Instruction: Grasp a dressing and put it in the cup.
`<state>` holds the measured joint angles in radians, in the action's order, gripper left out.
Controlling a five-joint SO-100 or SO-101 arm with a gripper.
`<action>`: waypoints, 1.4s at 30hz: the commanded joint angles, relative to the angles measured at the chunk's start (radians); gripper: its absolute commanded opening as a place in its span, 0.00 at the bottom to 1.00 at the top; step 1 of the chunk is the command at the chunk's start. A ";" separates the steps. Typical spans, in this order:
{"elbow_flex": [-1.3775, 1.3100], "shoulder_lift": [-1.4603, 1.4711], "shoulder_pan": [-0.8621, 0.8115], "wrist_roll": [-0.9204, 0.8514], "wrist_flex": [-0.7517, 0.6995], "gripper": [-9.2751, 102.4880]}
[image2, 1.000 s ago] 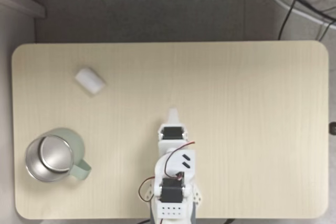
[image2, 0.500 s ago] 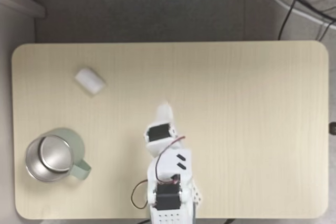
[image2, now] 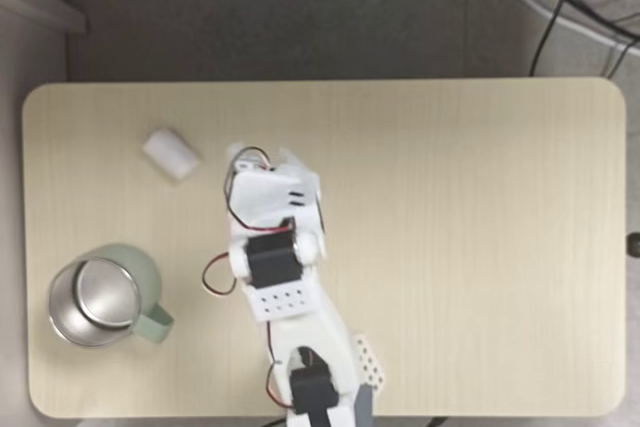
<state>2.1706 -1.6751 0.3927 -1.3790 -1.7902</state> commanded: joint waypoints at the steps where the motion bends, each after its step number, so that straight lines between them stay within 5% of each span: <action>1: 0.077 -0.074 0.048 -0.069 -0.032 0.26; 19: 0.399 -0.721 0.206 -0.031 -0.032 0.26; 42: 0.693 -1.075 0.281 0.071 -0.037 0.26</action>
<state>2.8425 -2.7351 0.6657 -1.3177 -1.7932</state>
